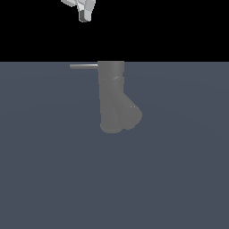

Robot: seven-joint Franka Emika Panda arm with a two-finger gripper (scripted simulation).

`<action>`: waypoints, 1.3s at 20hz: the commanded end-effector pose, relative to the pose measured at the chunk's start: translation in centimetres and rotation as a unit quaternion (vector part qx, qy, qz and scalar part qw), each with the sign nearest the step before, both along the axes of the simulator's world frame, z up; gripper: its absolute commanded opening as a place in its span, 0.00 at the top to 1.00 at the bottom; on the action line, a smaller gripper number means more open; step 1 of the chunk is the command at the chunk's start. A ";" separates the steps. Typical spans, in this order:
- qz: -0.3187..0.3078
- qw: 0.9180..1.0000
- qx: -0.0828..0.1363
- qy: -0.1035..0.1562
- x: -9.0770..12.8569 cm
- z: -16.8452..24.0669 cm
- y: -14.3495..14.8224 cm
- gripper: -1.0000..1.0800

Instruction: Turn on the faucet by rotating a designated handle.

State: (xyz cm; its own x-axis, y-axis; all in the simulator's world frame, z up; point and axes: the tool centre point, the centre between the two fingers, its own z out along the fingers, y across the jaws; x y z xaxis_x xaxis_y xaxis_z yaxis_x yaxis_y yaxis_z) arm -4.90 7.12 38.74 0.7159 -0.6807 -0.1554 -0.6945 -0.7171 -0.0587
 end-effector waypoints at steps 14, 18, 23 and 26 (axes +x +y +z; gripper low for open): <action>-0.190 0.981 -0.046 0.008 7.7 -6.9 4.0 1.00; -0.232 0.971 -0.059 0.003 9.3 -8.7 5.0 1.00; -0.270 0.960 -0.072 -0.003 10.7 -10.3 6.0 1.00; -0.285 0.955 -0.077 -0.007 11.3 -11.0 6.5 1.00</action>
